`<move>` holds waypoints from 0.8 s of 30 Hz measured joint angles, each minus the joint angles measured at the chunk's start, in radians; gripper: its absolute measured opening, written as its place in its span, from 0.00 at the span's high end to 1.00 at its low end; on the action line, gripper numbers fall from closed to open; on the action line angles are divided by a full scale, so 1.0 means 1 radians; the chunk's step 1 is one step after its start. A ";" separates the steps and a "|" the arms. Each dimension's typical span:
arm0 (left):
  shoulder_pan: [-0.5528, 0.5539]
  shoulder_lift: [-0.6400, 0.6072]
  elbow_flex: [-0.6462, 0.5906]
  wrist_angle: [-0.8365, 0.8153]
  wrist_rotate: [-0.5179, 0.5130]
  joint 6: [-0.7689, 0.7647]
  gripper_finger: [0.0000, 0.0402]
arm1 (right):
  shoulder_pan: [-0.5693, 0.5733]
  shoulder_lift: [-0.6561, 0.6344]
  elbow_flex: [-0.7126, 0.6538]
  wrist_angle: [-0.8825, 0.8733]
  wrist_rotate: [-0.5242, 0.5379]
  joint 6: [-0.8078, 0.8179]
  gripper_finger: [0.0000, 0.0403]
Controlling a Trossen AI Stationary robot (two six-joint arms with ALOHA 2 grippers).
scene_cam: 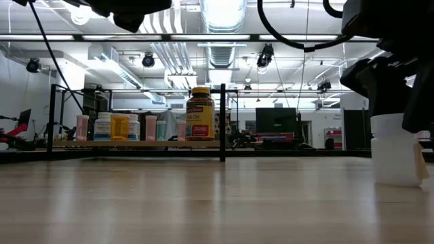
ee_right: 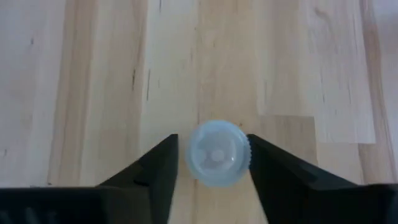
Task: Pick and place medicine bottles onto shelf by color
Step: Put the transparent pill bottle on the shelf
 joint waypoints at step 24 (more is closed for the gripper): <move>-0.001 -0.354 -0.099 -0.163 -0.002 0.236 1.00 | -0.143 -0.028 0.220 -0.213 -0.002 -0.164 0.67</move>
